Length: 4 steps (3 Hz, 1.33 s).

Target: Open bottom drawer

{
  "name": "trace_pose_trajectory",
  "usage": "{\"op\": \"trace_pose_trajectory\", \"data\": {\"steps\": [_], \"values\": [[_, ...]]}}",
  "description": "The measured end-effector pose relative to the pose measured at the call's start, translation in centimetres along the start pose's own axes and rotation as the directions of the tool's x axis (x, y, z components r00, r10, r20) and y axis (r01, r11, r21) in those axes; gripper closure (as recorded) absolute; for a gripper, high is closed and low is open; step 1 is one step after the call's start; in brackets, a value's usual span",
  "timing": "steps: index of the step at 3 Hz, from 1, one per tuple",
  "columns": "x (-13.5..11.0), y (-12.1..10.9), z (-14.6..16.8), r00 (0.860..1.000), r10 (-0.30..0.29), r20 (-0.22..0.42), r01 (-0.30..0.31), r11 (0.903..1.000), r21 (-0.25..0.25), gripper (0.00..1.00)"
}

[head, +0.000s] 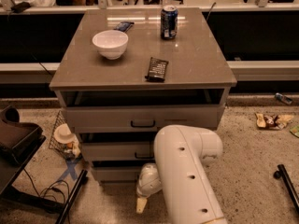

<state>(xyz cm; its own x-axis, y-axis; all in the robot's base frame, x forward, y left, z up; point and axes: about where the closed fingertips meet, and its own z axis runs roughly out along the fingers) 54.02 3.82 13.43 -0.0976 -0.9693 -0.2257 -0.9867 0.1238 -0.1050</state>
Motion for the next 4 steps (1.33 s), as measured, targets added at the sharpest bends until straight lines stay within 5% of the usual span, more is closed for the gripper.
{"op": "trace_pose_trajectory", "data": {"steps": [1,4], "values": [[-0.4,0.2,1.9,0.999,-0.024,-0.040,0.024,0.9997,-0.010,0.15],[0.6,1.4,1.3,0.999,-0.008,-0.039,0.007,0.9999,-0.015,0.85]]}}
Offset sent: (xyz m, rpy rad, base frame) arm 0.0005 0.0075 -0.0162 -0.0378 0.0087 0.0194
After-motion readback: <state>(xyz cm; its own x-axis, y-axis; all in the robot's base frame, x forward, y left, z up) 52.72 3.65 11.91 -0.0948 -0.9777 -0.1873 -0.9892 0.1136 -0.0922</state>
